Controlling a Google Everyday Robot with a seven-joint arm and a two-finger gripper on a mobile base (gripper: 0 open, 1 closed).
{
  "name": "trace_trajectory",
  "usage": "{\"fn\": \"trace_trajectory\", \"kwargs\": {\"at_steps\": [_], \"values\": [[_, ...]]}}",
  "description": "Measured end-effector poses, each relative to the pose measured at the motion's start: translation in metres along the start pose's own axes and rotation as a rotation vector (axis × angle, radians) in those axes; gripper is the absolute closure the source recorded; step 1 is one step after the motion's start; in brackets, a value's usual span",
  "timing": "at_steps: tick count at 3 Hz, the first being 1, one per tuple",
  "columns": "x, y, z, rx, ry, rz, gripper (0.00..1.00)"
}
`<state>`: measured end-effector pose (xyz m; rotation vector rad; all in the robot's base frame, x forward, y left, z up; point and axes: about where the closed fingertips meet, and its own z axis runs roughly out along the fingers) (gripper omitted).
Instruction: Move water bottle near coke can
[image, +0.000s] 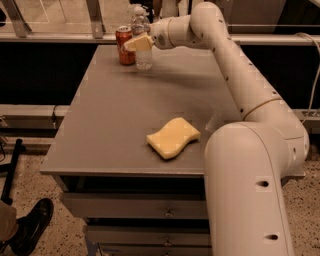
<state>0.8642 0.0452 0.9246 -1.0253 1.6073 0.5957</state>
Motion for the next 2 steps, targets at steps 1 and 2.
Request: {"fn": "trace_trajectory", "kwargs": {"at_steps": [1, 2], "values": [[0.001, -0.001, 0.000, 0.000, 0.008, 0.000, 0.00], [0.000, -0.009, -0.017, 0.019, 0.015, -0.007, 0.00]]}}
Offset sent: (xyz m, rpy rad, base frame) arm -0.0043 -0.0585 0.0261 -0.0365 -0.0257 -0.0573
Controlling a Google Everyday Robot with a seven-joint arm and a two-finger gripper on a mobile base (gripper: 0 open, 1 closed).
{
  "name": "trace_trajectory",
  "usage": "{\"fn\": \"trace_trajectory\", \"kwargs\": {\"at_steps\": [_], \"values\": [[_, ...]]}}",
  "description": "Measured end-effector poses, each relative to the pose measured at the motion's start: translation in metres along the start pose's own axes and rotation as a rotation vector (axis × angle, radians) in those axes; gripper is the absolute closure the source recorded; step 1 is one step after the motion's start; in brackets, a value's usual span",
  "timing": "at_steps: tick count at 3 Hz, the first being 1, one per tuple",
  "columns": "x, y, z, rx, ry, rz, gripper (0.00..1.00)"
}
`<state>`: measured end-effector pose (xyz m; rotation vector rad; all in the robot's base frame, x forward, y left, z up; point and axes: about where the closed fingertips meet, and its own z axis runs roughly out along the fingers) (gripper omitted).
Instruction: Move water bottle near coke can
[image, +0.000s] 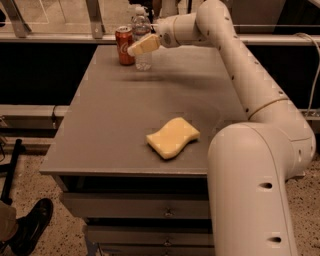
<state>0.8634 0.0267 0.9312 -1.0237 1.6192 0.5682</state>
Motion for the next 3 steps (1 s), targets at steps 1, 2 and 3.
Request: {"fn": "trace_trajectory", "kwargs": {"at_steps": [1, 2, 3], "values": [[-0.002, -0.016, -0.044, 0.038, 0.015, -0.013, 0.00], [-0.005, -0.041, -0.118, 0.121, 0.030, -0.016, 0.00], [-0.003, -0.045, -0.127, 0.132, 0.031, -0.014, 0.00]]}}
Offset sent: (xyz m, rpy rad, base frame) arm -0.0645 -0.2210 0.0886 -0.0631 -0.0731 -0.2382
